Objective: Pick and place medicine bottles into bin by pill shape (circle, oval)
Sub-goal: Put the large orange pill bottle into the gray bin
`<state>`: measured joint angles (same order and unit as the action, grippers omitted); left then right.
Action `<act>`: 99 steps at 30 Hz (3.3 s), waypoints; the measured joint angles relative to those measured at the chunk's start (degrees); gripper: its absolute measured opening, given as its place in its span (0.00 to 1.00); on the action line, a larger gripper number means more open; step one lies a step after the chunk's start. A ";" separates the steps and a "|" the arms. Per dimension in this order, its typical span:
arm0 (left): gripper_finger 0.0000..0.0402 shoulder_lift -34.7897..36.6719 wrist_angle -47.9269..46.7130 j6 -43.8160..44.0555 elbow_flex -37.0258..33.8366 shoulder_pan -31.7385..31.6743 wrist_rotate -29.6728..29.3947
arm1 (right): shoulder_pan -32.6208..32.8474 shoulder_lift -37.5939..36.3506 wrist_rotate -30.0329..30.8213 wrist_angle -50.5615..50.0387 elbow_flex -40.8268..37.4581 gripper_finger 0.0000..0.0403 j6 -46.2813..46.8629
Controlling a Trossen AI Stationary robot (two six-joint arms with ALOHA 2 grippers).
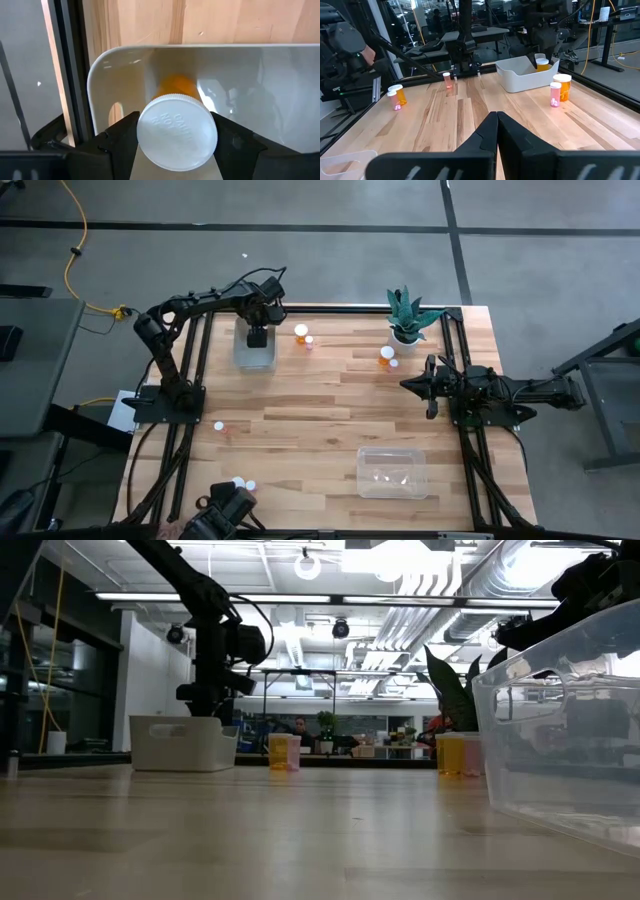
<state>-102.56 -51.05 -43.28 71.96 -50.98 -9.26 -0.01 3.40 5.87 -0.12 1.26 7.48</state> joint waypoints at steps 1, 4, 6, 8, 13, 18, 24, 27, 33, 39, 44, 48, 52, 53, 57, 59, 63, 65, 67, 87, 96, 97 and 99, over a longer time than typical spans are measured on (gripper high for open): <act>0.53 0.00 0.02 0.01 0.00 0.00 0.04 | 0.00 0.00 -0.01 0.00 0.01 0.00 -0.01; 0.54 0.00 0.15 0.01 0.00 0.00 0.04 | 0.00 0.00 0.00 0.00 0.02 0.00 0.00; 0.55 0.02 0.33 0.03 0.00 0.00 0.04 | 0.02 0.01 0.00 0.00 0.01 0.00 -0.01; 0.58 0.02 0.33 0.03 0.00 0.00 0.02 | 0.00 0.00 0.00 0.00 0.02 0.00 0.00; 0.64 0.02 0.30 0.93 0.00 0.00 0.01 | 0.00 0.00 0.00 0.00 0.02 0.00 -0.02; 0.69 0.45 -2.19 2.04 0.97 0.30 0.25 | 0.00 0.02 0.00 0.00 0.00 0.00 0.00; 0.70 3.39 -6.13 5.24 6.07 0.83 1.40 | 0.00 0.00 0.00 0.00 0.02 0.00 0.00; 0.70 7.62 -6.21 10.71 7.67 0.70 8.25 | 0.02 0.00 0.00 0.00 0.01 0.00 0.00; 0.70 20.89 1.92 25.04 3.97 1.36 30.02 | 0.00 0.00 -0.02 0.00 0.00 0.00 0.00; 0.70 37.28 19.87 40.35 -10.74 8.77 28.88 | 0.01 0.02 -0.01 0.00 0.01 0.00 -0.01; 0.70 48.35 34.83 54.60 -23.82 19.33 23.18 | 0.00 0.02 0.00 0.06 0.00 0.00 0.02; 0.70 52.84 44.92 62.67 -30.75 26.91 19.78 | 0.00 0.04 0.10 3.35 -0.17 0.00 5.59; 0.70 54.82 50.06 70.68 -33.03 31.54 15.87 | 0.00 0.02 0.31 13.94 -0.17 0.00 15.60; 0.70 54.99 50.37 72.07 -33.03 32.30 14.70 | 0.00 0.02 0.85 17.06 -0.17 0.00 17.75; 0.70 54.95 50.99 72.51 -33.03 33.92 12.81 | 0.00 0.00 4.68 27.13 -0.15 0.00 23.79; 0.70 54.93 51.10 71.59 -33.03 33.92 12.92 | 0.00 0.00 9.20 30.34 -0.15 0.00 25.59; 0.70 54.55 52.20 71.83 -33.03 33.77 14.30 | 0.00 1.63 13.78 31.86 1.79 0.00 28.63; 0.70 54.66 52.58 72.27 -33.03 33.79 14.44 | 0.09 5.14 13.80 29.73 4.67 0.01 28.73; 0.70 54.69 52.55 72.19 -33.03 34.05 14.60 | 0.11 10.50 13.90 25.18 9.16 0.04 28.72; 0.70 54.88 52.14 71.16 -33.03 34.27 14.86 | -10.93 68.27 17.99 -32.70 42.17 0.79 47.94; 0.69 54.88 52.15 71.57 -33.03 34.27 15.55 | -17.15 80.25 18.34 -34.84 47.95 0.80 46.03; 0.69 54.88 52.15 71.57 -33.03 34.27 16.04 | -17.39 81.10 18.53 -34.86 48.45 0.80 46.01; 0.69 54.88 52.15 71.60 -33.03 34.25 16.95 | -17.74 82.62 19.47 -35.34 48.99 0.80 45.98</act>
<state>-47.68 1.10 28.33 38.94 -16.73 7.69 -17.74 86.02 25.34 -35.46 50.25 53.46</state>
